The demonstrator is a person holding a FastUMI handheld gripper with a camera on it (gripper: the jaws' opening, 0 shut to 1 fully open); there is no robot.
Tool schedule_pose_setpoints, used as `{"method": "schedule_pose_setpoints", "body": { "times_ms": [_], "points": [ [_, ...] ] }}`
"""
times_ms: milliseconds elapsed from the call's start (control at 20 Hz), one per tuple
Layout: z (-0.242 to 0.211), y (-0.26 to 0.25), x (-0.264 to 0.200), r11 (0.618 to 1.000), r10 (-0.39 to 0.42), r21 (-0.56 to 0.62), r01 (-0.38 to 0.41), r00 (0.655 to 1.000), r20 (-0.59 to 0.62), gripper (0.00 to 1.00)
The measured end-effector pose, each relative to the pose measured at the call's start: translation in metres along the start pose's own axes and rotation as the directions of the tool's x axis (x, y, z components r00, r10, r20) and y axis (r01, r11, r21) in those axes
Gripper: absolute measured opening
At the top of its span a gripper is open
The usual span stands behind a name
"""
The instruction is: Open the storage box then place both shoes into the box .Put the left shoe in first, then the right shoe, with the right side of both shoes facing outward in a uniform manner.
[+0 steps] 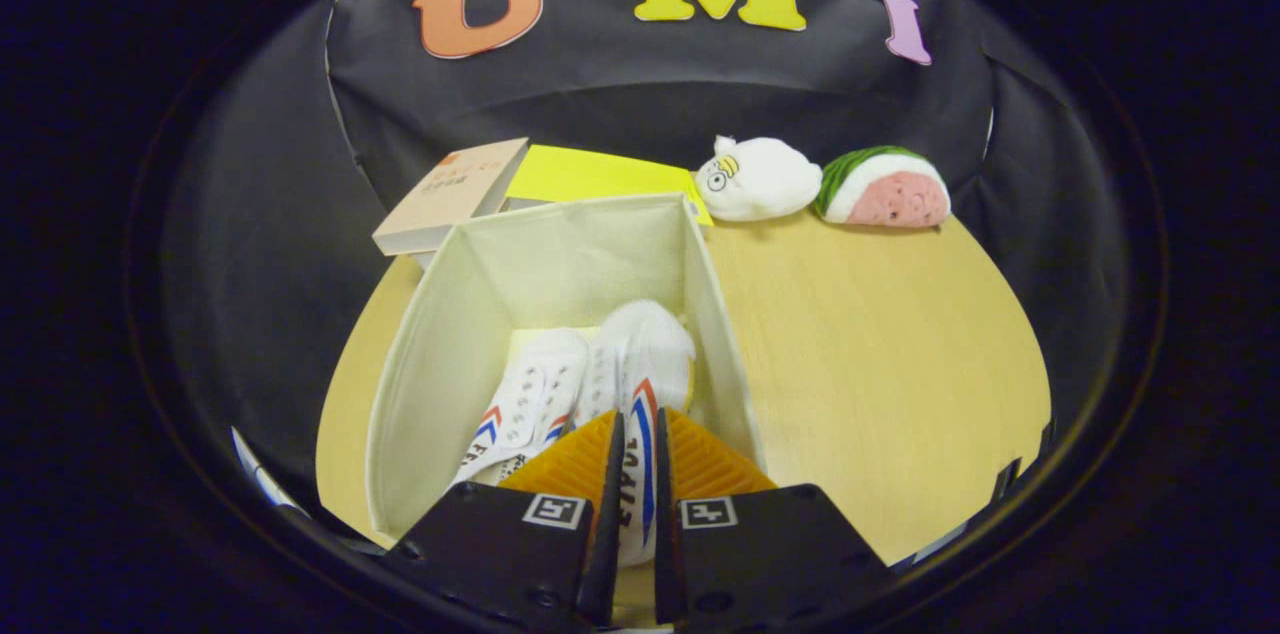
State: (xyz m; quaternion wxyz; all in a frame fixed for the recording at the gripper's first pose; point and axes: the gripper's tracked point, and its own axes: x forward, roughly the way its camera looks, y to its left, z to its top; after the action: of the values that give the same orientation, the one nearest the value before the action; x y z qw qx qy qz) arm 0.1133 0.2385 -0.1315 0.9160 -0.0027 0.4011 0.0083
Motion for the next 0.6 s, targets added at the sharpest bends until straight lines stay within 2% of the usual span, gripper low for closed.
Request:
{"method": "schedule_pose_setpoints", "body": {
  "times_ms": [100,300,500,550,600],
  "points": [
    [0.006,0.002,-0.012,1.000,0.005,-0.022,-0.004,0.998,0.059,0.33],
    [0.010,-0.014,-0.035,0.999,-0.029,-0.030,0.033,0.991,0.134,0.80],
    [0.015,-0.027,-0.071,0.999,-0.012,-0.038,0.024,0.960,0.279,0.86],
    [0.014,-0.033,-0.083,0.998,-0.020,-0.050,0.038,0.946,0.322,0.95],
    [0.013,-0.038,-0.093,0.996,-0.032,-0.064,0.059,0.930,0.366,0.96]
  ]
}}
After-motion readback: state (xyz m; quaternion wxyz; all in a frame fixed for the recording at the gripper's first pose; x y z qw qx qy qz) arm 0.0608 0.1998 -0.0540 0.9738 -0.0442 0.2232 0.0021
